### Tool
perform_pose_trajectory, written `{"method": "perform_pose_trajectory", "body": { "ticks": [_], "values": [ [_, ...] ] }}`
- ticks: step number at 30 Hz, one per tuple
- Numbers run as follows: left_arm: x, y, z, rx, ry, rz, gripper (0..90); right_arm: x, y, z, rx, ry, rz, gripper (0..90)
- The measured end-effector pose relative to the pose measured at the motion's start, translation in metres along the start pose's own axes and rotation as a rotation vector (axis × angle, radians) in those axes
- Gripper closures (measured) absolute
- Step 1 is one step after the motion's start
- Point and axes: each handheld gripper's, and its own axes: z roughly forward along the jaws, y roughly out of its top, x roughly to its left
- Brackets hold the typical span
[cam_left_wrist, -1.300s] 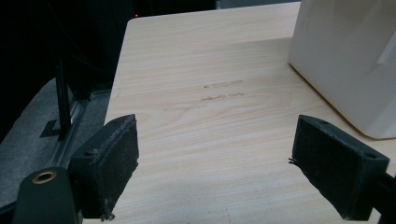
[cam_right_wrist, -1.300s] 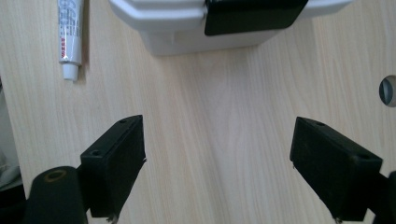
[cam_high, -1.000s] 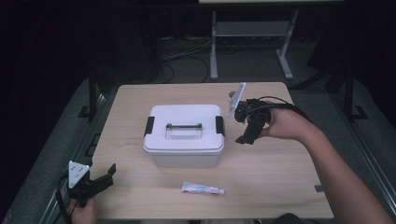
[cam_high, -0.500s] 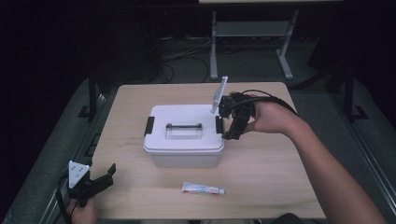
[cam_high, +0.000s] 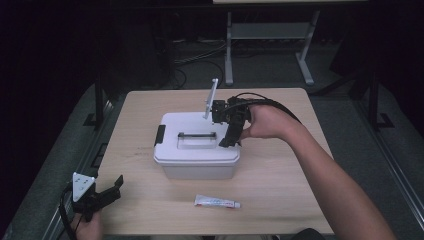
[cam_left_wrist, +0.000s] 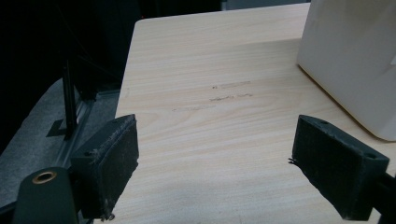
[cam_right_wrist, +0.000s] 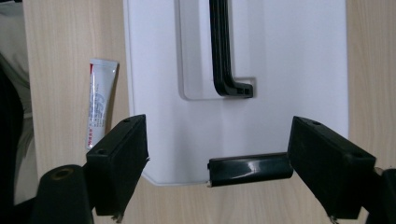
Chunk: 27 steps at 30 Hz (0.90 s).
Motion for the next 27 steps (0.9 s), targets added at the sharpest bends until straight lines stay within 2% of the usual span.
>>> {"method": "perform_pose_trajectory", "body": {
  "ticks": [9, 16, 21, 27],
  "values": [
    [0.000, 0.000, 0.000, 0.001, 0.001, 0.007, 14.1, -0.001, 0.021, 0.008, 0.012, 0.001, -0.014, 23.2],
    [0.000, 0.000, -0.001, -0.003, 0.003, 0.003, 14.0, -0.001, 0.044, 0.019, 0.024, 0.010, -0.025, 28.7],
    [0.001, 0.000, -0.001, -0.007, 0.005, 0.002, 14.0, -0.001, 0.052, 0.024, 0.007, 0.008, -0.029, 31.7],
    [0.002, 0.000, -0.001, -0.009, 0.007, 0.003, 14.0, -0.003, 0.061, 0.033, 0.024, 0.003, -0.035, 41.1]
  ]
}}
